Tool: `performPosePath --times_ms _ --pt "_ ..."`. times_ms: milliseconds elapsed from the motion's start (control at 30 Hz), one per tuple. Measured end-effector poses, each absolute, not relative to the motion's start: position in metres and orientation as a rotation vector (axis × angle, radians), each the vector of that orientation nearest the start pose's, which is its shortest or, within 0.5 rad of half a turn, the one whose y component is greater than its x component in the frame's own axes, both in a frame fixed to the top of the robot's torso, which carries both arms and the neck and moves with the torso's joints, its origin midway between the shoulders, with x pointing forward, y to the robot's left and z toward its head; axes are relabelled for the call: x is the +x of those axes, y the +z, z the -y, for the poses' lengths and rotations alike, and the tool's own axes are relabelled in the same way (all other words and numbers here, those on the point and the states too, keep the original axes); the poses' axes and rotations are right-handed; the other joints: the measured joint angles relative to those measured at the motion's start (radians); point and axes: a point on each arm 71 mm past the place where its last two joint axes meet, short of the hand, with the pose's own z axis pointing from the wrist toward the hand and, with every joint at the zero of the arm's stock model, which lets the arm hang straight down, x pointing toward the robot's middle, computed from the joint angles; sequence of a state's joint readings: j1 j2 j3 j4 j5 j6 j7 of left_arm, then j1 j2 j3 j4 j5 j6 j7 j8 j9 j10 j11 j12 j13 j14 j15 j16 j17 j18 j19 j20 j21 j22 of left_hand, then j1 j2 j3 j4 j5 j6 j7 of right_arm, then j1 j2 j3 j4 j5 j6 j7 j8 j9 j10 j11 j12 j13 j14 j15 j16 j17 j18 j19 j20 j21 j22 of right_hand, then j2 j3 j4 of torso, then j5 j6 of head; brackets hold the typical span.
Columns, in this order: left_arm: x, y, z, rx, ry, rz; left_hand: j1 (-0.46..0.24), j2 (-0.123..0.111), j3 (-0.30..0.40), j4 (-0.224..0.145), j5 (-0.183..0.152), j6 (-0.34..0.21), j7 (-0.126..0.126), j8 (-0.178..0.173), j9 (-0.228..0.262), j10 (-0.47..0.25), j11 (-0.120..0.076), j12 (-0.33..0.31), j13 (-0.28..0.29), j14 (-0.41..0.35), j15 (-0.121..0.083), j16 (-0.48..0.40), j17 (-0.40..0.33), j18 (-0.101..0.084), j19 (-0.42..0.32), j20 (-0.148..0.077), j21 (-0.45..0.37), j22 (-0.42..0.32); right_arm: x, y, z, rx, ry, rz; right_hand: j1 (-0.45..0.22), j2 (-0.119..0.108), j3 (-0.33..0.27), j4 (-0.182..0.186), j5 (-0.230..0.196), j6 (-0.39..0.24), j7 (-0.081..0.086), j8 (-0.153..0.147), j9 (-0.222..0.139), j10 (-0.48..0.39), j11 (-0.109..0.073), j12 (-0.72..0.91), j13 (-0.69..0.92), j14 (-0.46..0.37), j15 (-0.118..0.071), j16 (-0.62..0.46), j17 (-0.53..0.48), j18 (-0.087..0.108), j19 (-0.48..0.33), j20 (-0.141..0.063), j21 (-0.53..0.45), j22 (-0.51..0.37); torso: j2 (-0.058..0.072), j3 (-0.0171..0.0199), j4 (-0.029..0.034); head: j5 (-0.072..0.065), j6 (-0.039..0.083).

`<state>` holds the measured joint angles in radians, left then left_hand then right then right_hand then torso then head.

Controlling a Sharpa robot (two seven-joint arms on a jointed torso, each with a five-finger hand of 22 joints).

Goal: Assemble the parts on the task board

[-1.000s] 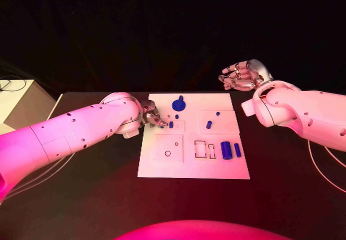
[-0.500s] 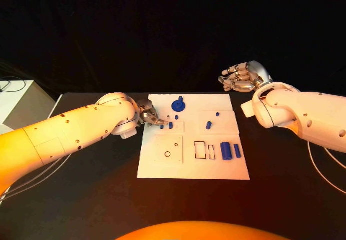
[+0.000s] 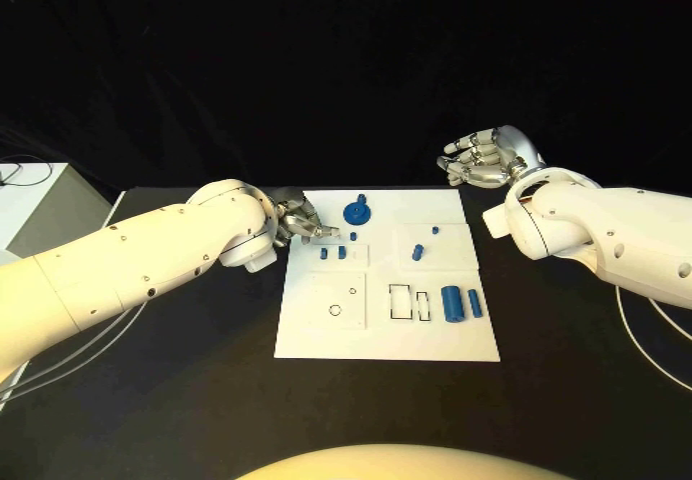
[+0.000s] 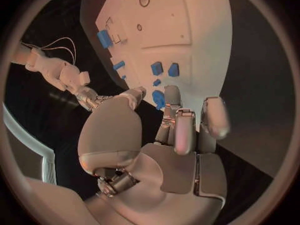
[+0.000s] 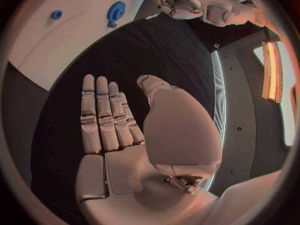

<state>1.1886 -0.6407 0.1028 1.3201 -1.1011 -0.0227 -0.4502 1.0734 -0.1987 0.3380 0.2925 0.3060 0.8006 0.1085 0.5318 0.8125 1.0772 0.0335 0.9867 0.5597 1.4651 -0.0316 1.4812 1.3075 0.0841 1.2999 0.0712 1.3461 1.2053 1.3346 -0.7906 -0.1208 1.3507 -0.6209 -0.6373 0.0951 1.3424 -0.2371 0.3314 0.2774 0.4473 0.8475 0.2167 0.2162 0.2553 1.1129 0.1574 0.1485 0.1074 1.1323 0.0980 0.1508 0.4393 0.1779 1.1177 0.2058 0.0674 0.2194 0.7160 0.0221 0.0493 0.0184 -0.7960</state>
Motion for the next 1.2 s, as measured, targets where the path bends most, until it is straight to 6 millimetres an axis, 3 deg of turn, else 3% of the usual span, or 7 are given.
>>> performPosePath --times_ms 100,167,267,367,567,867,1200 --pt "0.534 -0.182 -0.169 -0.344 -0.642 -2.001 0.095 0.015 0.018 -0.006 0.003 -0.076 0.026 -0.023 -0.032 -0.071 0.024 -0.009 -0.009 -0.010 0.025 -0.054 -0.001 0.024 -0.079 0.020 -0.071 -0.094 0.536 -0.144 0.250 0.643 0.863 -1.380 0.000 0.000 0.003 -0.003 0.004 0.002 -0.002 0.005 0.001 0.000 0.000 0.000 -0.005 0.000 0.000 -0.006 -0.005 0.000 0.000 0.000 0.000 -0.009 0.000 0.0000 0.0003 0.001 0.002" --pt "0.536 -0.179 -0.167 -0.353 -0.693 -1.951 0.176 0.018 0.044 -0.019 0.006 -0.088 0.035 -0.023 -0.048 -0.100 0.030 -0.009 -0.014 -0.032 0.032 -0.082 -0.033 0.029 -0.120 0.027 -0.111 -0.145 0.536 -0.144 0.250 0.642 0.864 -1.379 0.004 0.004 0.010 -0.008 0.004 0.010 0.000 0.008 0.002 0.000 0.000 0.000 -0.008 0.000 0.000 -0.008 -0.007 0.000 0.000 0.000 0.000 -0.014 0.000 0.0005 0.0009 0.001 0.004" --pt "0.538 -0.176 -0.163 -0.345 -0.757 -1.884 0.305 0.006 0.112 -0.065 0.006 -0.110 0.042 -0.030 -0.081 -0.185 0.038 -0.052 -0.042 -0.137 0.039 -0.184 -0.181 0.071 -0.253 0.035 -0.234 -0.298 0.536 -0.144 0.250 0.640 0.868 -1.375 0.010 0.006 0.025 -0.014 0.004 0.019 -0.004 0.008 0.002 0.004 -0.004 0.000 -0.015 0.000 0.000 -0.012 -0.010 0.000 0.000 0.000 0.000 -0.021 -0.001 0.0015 0.0009 0.001 0.006" --pt "0.539 -0.176 -0.156 -0.312 -0.810 -1.827 0.373 -0.021 0.170 -0.103 0.006 -0.114 0.051 -0.039 -0.120 -0.254 0.054 -0.107 -0.084 -0.272 0.053 -0.297 -0.335 0.086 -0.368 0.047 -0.336 -0.407 0.536 -0.144 0.250 0.638 0.872 -1.372 0.019 0.005 0.031 -0.019 0.004 0.020 -0.005 0.008 0.002 0.004 -0.004 0.000 -0.021 0.000 0.000 -0.013 -0.012 0.000 0.000 0.000 0.000 -0.026 -0.001 0.0017 0.0008 -0.002 0.010" --pt "0.541 -0.180 -0.144 -0.186 -0.843 -1.746 0.363 -0.071 0.187 -0.115 0.000 -0.103 0.069 -0.079 -0.209 -0.322 0.083 -0.217 -0.182 -0.386 0.082 -0.355 -0.459 0.086 -0.413 0.074 -0.369 -0.422 0.537 -0.144 0.250 0.638 0.876 -1.367 0.019 0.005 0.036 -0.020 0.004 0.022 -0.003 0.008 0.002 0.004 -0.004 0.000 -0.024 0.000 0.000 -0.017 -0.014 0.000 0.000 0.000 0.000 -0.029 0.000 0.0017 -0.0007 -0.007 0.019" --pt "0.544 -0.190 -0.128 0.004 -0.797 -1.689 0.366 -0.076 0.177 -0.133 0.000 -0.016 0.052 -0.119 -0.331 -0.281 0.086 -0.329 -0.312 -0.384 0.080 -0.317 -0.518 0.086 -0.405 0.077 -0.370 -0.423 0.536 -0.143 0.248 0.639 0.886 -1.366 0.019 0.005 0.045 -0.022 0.004 0.024 -0.002 0.008 0.001 0.004 -0.004 0.000 -0.030 0.000 0.000 -0.017 -0.016 0.000 0.000 0.000 0.000 -0.035 0.001 0.0022 -0.0009 -0.013 0.023" --pt "0.545 -0.194 -0.116 0.115 -0.755 -1.682 0.357 -0.084 0.169 -0.149 0.000 0.036 0.047 -0.161 -0.391 -0.247 0.085 -0.393 -0.377 -0.308 0.084 -0.225 -0.467 0.086 -0.360 0.077 -0.335 -0.382 0.536 -0.143 0.247 0.639 0.892 -1.367 0.019 0.005 0.046 -0.023 0.004 0.024 -0.002 0.008 0.000 0.004 -0.004 0.000 -0.032 0.000 0.000 -0.021 -0.017 0.000 0.000 0.000 0.000 -0.038 0.002 0.0027 -0.0009 -0.017 0.023"
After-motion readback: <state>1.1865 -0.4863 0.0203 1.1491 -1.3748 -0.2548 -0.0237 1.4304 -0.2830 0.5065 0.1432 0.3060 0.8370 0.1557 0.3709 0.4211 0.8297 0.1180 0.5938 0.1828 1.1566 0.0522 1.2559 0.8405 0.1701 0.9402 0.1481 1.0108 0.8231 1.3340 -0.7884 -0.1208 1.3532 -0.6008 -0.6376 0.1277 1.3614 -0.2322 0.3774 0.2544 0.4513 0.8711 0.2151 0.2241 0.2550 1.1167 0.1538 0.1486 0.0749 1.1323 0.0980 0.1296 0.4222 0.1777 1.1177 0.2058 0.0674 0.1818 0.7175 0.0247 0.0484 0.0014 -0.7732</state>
